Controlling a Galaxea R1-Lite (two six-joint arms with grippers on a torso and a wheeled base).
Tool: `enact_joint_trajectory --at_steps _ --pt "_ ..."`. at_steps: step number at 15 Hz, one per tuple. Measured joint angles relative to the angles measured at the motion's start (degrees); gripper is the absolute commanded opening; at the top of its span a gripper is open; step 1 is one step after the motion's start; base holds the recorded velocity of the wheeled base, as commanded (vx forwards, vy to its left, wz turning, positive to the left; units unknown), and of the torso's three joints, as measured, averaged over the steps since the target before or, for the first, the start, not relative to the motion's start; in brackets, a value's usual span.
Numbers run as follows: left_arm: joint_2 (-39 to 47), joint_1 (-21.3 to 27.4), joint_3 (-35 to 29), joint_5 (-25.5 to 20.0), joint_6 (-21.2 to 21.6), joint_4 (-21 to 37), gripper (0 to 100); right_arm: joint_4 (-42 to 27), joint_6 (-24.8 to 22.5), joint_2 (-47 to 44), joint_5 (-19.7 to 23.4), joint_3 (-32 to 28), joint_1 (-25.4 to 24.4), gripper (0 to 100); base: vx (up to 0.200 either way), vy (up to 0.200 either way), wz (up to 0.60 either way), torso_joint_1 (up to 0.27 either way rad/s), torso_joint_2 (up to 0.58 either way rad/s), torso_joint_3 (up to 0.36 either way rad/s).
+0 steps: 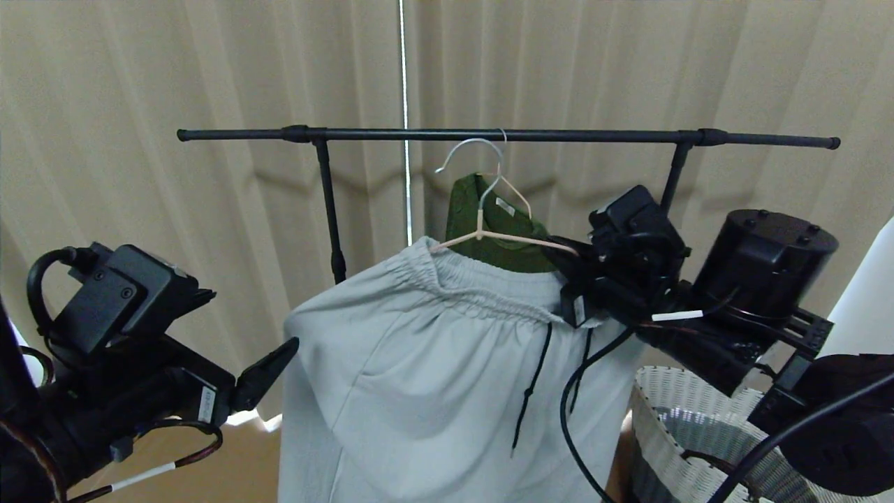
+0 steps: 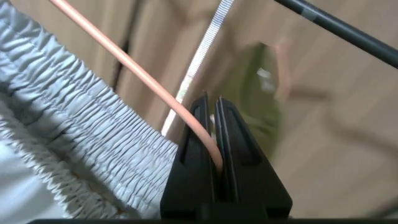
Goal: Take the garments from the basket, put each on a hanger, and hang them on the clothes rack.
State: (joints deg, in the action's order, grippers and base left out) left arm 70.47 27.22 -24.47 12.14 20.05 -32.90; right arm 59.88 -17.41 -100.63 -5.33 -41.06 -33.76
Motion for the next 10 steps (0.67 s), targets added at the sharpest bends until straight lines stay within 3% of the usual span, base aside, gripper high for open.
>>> enact_joint_trajectory --at_steps 4,9,10 --pt "0.74 -0.05 1.51 -0.11 0.09 -0.02 100 -0.21 5.67 4.85 0.18 1.84 2.84 0 0.0 0.0 0.0 0.0 0.0 0.0" --pt "3.86 0.34 0.51 -2.84 -0.44 -0.1 100 -0.21 7.81 8.27 0.66 2.23 3.06 0 0.0 0.0 0.0 0.0 0.0 0.0" --pt "4.5 0.28 -0.39 -2.95 -1.06 -0.22 0 -0.33 8.63 9.05 0.98 2.47 2.89 0 0.0 0.0 0.0 0.0 0.0 0.0"
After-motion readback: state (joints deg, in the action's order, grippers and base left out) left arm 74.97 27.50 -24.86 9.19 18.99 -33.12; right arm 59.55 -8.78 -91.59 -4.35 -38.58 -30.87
